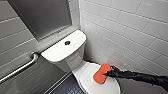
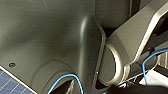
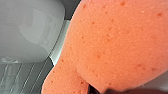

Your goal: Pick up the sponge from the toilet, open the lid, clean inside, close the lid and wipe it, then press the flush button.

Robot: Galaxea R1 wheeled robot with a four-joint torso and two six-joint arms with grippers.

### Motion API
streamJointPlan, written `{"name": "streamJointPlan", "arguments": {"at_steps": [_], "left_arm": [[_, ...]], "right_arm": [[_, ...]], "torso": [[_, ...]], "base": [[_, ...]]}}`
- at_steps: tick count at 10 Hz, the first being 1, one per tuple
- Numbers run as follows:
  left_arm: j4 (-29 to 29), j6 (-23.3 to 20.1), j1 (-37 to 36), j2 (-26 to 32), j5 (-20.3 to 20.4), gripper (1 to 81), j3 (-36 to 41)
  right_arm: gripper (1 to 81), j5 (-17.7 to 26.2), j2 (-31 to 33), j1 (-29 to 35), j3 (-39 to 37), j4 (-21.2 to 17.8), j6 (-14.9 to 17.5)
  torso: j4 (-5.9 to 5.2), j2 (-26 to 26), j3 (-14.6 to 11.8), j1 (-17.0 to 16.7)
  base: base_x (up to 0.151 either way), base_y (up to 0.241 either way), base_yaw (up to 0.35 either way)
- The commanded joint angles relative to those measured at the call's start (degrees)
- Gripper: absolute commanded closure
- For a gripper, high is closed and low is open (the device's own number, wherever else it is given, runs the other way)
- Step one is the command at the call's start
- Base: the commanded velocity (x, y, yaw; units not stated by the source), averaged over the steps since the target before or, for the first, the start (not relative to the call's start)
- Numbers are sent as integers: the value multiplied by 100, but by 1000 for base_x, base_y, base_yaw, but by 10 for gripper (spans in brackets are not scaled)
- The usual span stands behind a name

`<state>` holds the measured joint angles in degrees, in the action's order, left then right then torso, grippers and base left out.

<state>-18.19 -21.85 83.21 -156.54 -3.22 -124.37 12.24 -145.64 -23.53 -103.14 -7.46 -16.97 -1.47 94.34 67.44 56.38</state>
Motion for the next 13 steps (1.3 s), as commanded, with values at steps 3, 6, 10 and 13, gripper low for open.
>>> {"name": "streamJointPlan", "arguments": {"at_steps": [3,6,10,13], "left_arm": [[-44,-22,147,35,-575,10,61],[-44,-22,147,35,-575,10,53],[-44,-22,147,8,-575,10,62],[0,-22,147,-18,-575,10,62]], "right_arm": [[811,-37,-766,914,-864,-186,-438],[811,-213,-1233,915,-1698,-186,-922],[811,-704,-944,414,-1648,-194,-1537],[811,-925,-117,274,-539,-194,-1696]], "torso": [[0,0,0,0],[0,0,0,0],[0,0,0,0],[0,0,0,0]], "base": [[0,0,0],[0,0,0],[0,0,0],[0,0,0]]}}
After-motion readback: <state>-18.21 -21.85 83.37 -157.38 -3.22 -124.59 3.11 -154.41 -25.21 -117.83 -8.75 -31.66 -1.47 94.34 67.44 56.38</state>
